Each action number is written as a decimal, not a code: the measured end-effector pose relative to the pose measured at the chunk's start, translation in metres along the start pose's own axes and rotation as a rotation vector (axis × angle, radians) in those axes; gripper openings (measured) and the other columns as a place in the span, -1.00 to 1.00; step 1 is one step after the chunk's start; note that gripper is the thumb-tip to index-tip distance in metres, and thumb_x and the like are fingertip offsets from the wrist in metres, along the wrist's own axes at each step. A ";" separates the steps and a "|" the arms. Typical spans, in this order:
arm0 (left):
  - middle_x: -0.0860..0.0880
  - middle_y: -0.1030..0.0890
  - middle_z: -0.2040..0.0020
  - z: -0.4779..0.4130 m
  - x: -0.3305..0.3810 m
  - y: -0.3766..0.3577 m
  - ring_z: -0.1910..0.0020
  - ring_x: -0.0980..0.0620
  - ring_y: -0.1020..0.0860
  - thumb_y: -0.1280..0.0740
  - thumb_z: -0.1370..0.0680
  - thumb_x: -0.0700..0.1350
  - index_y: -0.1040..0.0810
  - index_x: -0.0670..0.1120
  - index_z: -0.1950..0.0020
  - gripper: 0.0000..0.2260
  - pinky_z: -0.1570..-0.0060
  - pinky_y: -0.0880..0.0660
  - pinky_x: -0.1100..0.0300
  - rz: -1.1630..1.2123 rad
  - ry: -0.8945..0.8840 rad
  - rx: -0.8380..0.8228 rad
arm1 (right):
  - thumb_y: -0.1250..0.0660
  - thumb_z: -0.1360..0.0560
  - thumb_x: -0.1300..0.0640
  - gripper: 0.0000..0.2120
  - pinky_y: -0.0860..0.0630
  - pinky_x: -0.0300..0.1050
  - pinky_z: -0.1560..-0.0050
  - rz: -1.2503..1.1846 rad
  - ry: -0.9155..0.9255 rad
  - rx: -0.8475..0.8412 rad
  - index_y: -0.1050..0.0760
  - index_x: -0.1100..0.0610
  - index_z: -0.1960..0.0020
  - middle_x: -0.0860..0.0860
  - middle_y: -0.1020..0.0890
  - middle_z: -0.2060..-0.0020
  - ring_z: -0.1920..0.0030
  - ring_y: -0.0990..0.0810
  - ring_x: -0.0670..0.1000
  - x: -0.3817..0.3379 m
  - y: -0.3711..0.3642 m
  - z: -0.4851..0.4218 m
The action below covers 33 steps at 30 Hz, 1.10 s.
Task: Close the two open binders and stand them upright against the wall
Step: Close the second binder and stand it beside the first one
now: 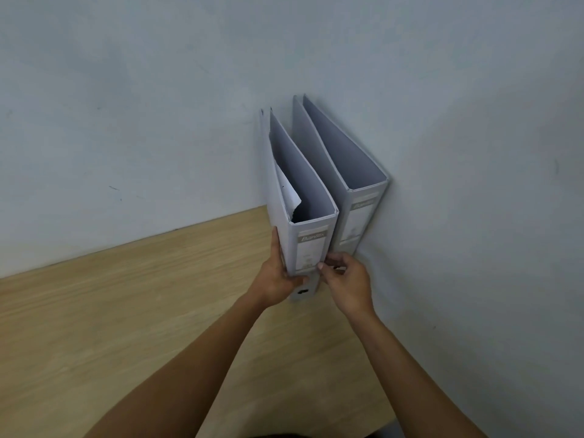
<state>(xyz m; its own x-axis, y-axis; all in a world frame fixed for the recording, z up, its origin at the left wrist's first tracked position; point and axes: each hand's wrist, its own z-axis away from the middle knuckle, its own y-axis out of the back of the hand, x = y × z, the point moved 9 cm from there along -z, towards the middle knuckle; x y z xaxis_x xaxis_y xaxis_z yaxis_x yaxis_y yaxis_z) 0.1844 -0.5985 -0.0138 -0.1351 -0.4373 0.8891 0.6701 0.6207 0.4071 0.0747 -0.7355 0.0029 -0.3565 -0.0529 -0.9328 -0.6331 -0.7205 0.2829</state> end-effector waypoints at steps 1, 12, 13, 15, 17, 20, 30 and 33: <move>-0.05 -0.44 -0.47 -0.002 0.001 -0.001 -0.41 -0.01 -0.45 -0.51 -0.42 -0.25 0.29 -0.01 -0.66 0.13 -0.33 -0.53 -0.11 0.002 0.004 -0.002 | -0.48 -0.50 0.19 -0.85 -0.65 0.10 -0.16 -0.025 -0.015 0.008 -0.63 0.06 -0.05 -0.03 -0.69 0.09 -0.02 -0.70 0.07 0.002 0.001 -0.003; -0.06 -0.36 -0.54 -0.031 0.003 -0.008 -0.44 -0.01 -0.39 -0.49 -0.48 -0.29 0.35 0.01 -0.65 0.11 -0.38 -0.48 -0.04 -0.020 0.045 -0.009 | -0.50 -0.45 0.04 -0.89 -0.66 0.17 -0.14 -0.146 -0.121 0.016 -0.62 0.02 0.06 0.07 -0.72 0.05 -0.04 -0.72 0.08 0.016 0.007 -0.027; -0.06 -0.37 -0.54 -0.032 0.002 -0.009 -0.41 0.04 -0.38 -0.49 -0.48 -0.30 0.35 0.01 -0.65 0.11 -0.36 -0.47 0.02 -0.021 0.051 -0.011 | -0.50 -0.46 0.03 -0.89 -0.66 0.17 -0.13 -0.149 -0.121 0.011 -0.61 0.02 0.07 0.07 -0.72 0.05 -0.03 -0.73 0.09 0.016 0.005 -0.027; -0.07 -0.37 -0.54 -0.036 0.002 -0.011 -0.39 0.08 -0.36 -0.48 -0.49 -0.30 0.37 0.02 -0.65 0.11 -0.32 -0.46 0.10 -0.017 0.062 -0.021 | -0.48 -0.46 -0.01 -0.87 -0.67 0.17 -0.12 -0.139 -0.125 0.001 -0.62 0.02 0.07 0.08 -0.73 0.03 -0.03 -0.73 0.08 0.016 0.003 -0.030; -0.09 -0.36 -0.54 -0.039 0.001 -0.011 -0.40 0.08 -0.35 -0.47 -0.49 -0.31 0.37 0.01 -0.65 0.11 -0.29 -0.45 0.13 -0.020 0.069 -0.024 | -0.47 -0.48 -0.01 -0.89 -0.67 0.16 -0.11 -0.129 -0.131 -0.011 -0.62 0.01 0.07 0.08 -0.74 0.04 -0.02 -0.73 0.07 0.016 0.001 -0.032; -0.09 -0.36 -0.55 -0.043 0.001 -0.010 -0.42 0.06 -0.36 -0.47 -0.48 -0.32 0.36 -0.01 -0.65 0.10 -0.24 -0.44 0.16 -0.034 0.066 -0.031 | -0.45 -0.49 -0.03 -0.88 -0.67 0.17 -0.13 -0.125 -0.139 -0.017 -0.62 0.01 0.10 0.08 -0.75 0.06 -0.02 -0.74 0.08 0.016 0.000 -0.036; 0.04 -0.38 -0.40 -0.043 -0.003 -0.007 -0.35 0.08 -0.38 -0.49 -0.44 -0.35 0.24 0.01 -0.68 0.09 -0.21 -0.48 0.17 -0.029 0.093 0.000 | -0.42 -0.53 0.02 -0.91 -0.66 0.19 -0.14 -0.116 -0.160 -0.054 -0.59 0.03 0.10 0.09 -0.73 0.01 -0.05 -0.73 0.09 0.014 -0.003 -0.036; 0.02 -0.29 -0.58 -0.035 0.002 0.000 -0.52 -0.07 -0.35 -0.54 -0.41 -0.26 0.20 0.03 -0.68 0.11 -0.42 -0.44 -0.06 -0.042 0.091 0.013 | -0.40 -0.56 0.04 -0.88 -0.67 0.14 -0.12 -0.122 -0.176 -0.083 -0.60 0.09 0.06 0.11 -0.73 -0.01 -0.07 -0.72 0.11 0.008 -0.002 -0.031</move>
<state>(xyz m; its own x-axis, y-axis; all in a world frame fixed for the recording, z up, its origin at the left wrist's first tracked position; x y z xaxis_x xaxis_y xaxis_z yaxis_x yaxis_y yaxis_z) 0.2100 -0.6222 -0.0197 -0.0958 -0.5203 0.8486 0.6553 0.6088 0.4472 0.0947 -0.7559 -0.0126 -0.3995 0.1542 -0.9037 -0.6231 -0.7687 0.1443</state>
